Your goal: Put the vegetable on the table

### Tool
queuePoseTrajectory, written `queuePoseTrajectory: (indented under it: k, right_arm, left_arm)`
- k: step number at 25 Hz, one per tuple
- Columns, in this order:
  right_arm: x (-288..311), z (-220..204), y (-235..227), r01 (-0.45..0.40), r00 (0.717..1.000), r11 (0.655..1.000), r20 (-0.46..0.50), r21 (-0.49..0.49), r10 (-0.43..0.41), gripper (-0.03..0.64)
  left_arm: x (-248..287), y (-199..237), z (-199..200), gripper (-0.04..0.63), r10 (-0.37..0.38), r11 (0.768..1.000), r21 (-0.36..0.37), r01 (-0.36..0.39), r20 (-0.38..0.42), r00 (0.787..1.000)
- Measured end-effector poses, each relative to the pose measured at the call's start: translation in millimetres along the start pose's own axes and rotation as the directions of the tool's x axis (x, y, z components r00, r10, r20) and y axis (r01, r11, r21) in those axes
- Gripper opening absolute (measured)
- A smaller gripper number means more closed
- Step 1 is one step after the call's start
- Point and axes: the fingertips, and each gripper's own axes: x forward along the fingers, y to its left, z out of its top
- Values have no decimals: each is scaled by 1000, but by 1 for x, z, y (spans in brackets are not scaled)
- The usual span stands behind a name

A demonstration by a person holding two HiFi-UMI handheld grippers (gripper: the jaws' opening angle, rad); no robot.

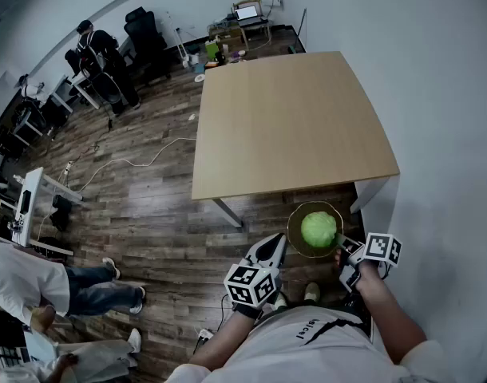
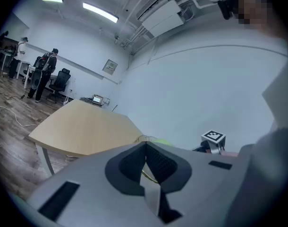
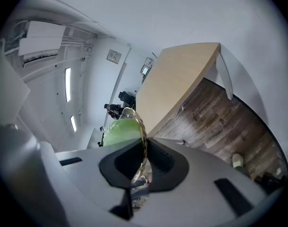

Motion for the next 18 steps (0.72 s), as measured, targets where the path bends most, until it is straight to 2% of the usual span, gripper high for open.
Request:
queuePoseTrajectory:
  k: [18]
  right_arm:
    - [-12,4,-3,-19,1000,999,3,34,19,29]
  left_arm:
    - [4,-15,-4,14,13,1000,-11,-13,-3,1000]
